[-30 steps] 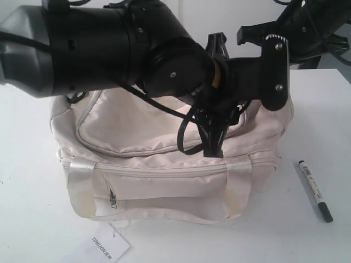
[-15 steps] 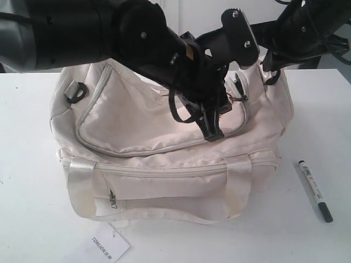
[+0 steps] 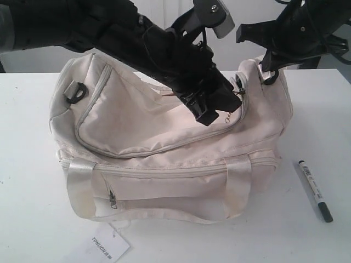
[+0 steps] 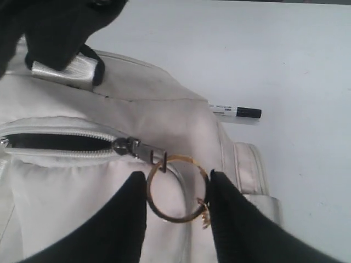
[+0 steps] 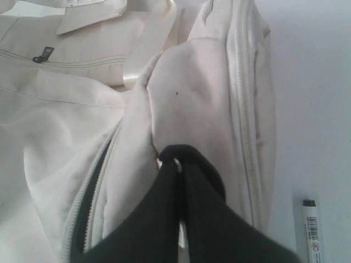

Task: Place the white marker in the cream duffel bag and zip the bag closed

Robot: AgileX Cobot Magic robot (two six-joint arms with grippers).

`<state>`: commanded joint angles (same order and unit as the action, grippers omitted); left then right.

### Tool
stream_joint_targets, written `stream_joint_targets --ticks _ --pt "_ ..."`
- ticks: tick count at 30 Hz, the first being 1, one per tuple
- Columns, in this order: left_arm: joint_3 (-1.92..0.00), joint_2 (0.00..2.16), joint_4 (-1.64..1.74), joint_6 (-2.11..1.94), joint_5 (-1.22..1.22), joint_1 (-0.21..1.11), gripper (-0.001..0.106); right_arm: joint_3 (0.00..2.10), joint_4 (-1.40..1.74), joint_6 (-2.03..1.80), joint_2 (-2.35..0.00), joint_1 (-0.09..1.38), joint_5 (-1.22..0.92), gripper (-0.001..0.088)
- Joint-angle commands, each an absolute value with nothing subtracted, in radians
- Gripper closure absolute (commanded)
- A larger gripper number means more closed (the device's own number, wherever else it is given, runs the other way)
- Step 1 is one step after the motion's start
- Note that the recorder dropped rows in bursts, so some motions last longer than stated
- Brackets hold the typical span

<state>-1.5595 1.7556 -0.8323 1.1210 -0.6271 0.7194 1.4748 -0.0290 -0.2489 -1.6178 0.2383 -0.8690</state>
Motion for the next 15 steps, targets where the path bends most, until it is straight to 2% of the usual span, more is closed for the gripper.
stream_joint_targets --ticks 3,5,8,10,15 --pt "-1.559 1.756 -0.836 1.121 -0.617 0.719 0.105 1.475 -0.029 -0.267 -1.618 0.238 -0.869 0.0864" --pt "-1.559 1.756 -0.836 1.121 -0.617 0.719 0.105 1.475 -0.029 -0.273 -1.618 0.238 -0.869 0.0797" --pt "-1.559 1.756 -0.836 1.121 -0.622 0.719 0.105 1.475 -0.034 -0.277 -1.611 0.238 -0.874 0.0588" --pt "-1.559 1.756 -0.836 1.121 -0.622 0.719 0.105 1.482 -0.056 -0.277 -1.589 0.238 -0.875 0.0514" --pt "-1.559 1.756 -0.836 1.154 -0.625 0.719 0.105 1.491 -0.166 -0.243 -1.552 0.223 -0.892 0.0511"
